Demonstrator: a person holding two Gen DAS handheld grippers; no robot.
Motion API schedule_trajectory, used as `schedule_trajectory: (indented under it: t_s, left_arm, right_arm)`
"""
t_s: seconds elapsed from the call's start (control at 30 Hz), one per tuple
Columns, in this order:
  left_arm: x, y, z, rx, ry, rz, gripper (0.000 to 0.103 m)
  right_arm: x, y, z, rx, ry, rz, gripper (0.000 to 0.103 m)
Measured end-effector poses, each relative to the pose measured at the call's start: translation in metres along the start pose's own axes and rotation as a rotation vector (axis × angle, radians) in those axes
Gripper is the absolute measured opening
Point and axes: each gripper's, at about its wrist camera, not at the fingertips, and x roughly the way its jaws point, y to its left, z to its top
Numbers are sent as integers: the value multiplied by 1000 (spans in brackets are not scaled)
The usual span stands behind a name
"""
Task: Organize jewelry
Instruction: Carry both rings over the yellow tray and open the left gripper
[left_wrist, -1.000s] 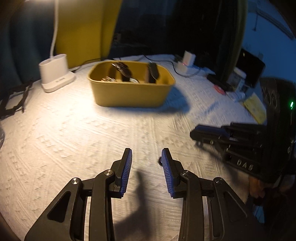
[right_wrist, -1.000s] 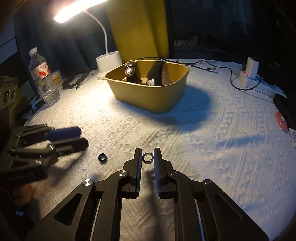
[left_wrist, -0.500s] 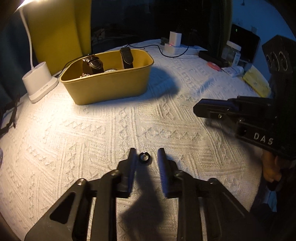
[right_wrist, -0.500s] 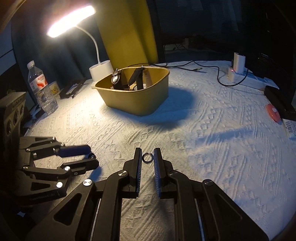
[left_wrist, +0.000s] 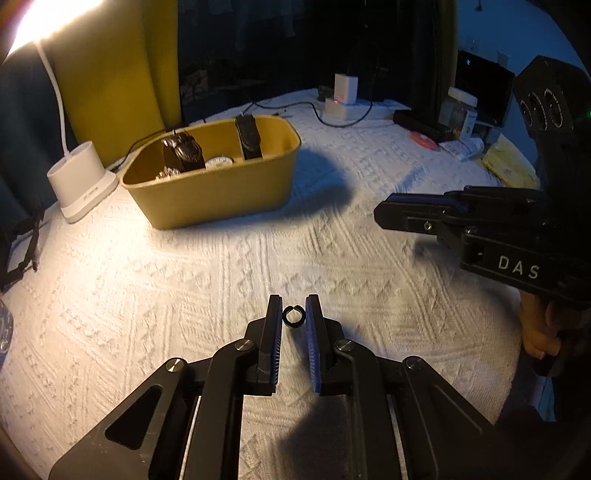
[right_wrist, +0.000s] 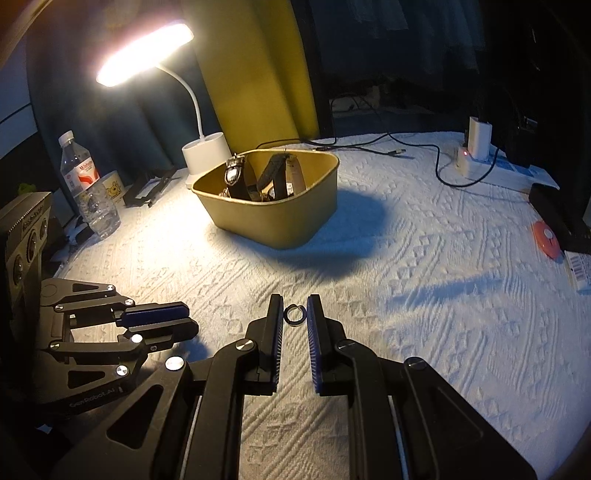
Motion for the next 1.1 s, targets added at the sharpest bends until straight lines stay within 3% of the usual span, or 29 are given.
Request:
schedule_trajectory:
  t_s: [0.5, 0.93, 1.1]
  left_arm:
    - [-12, 19, 53, 11, -132, 46, 14]
    - [13, 39, 84, -12, -151, 63, 14]
    - [25, 46, 89, -32, -124, 31, 14]
  right_arm:
    - [9, -6, 30, -5, -33, 12, 13]
    - [25, -23, 44, 7, -31, 9, 13]
    - [31, -27, 48, 6, -22, 5, 13]
